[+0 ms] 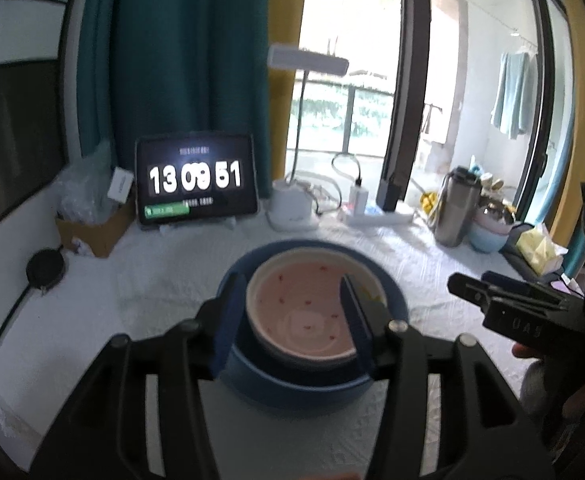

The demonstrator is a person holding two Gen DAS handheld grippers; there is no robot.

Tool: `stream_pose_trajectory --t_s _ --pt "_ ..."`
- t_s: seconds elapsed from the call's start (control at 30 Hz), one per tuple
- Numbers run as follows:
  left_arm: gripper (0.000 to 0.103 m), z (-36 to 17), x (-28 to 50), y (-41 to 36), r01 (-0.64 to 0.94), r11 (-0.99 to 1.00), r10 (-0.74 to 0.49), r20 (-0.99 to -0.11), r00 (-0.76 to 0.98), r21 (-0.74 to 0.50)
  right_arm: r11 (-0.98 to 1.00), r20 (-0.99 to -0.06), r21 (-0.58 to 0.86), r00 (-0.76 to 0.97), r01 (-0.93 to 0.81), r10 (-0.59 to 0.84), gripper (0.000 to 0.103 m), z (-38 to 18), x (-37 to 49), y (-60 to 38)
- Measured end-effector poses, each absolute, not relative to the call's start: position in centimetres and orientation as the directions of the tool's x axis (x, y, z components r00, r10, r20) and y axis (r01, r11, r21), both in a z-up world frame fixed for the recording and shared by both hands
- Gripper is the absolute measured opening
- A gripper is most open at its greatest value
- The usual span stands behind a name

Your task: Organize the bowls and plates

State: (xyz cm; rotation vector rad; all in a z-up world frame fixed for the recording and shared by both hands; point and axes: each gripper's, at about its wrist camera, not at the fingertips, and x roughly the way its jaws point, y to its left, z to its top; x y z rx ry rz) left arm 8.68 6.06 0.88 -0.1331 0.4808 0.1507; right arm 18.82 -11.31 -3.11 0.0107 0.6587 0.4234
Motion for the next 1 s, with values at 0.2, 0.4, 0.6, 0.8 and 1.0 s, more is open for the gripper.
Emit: stream_pose_trajectory --t_s 0.2,0.4,0.6,0.8,1.0 --pt "0.08 2.4 6.7 4.8 -0.166 0.983 0.125 -0.38 0.916 -0.076 0.924 -0.542 0.088 0.76 -0.372 0.358 0.063 -1.9 17.0 -13.1" --pt "0.094 3.6 4.6 3.5 -0.14 0.989 0.115 -0.317 0.941 -0.056 0.938 -0.507 0.039 0.802 -0.345 0.316 0.063 -0.7 15.0 -14.6" --pt "0.095 4.7 2.4 3.4 -0.128 0.988 0.102 -0.269 0.958 -0.083 0.952 -0.475 0.016 0.836 -0.306 0.277 0.063 0.6 12.6 -15.9" --pt "0.096 5.7 0.1 3.3 -0.112 0.99 0.091 -0.213 0.973 -0.085 0.959 -0.44 -0.01 0.862 -0.284 0.251 0.063 1.8 9.6 -16.2" --pt "0.096 6.5 -2.0 3.2 -0.089 0.992 0.072 -0.178 0.981 -0.089 0.964 -0.406 -0.021 0.884 -0.264 0.233 0.063 3.0 7.0 -16.8"
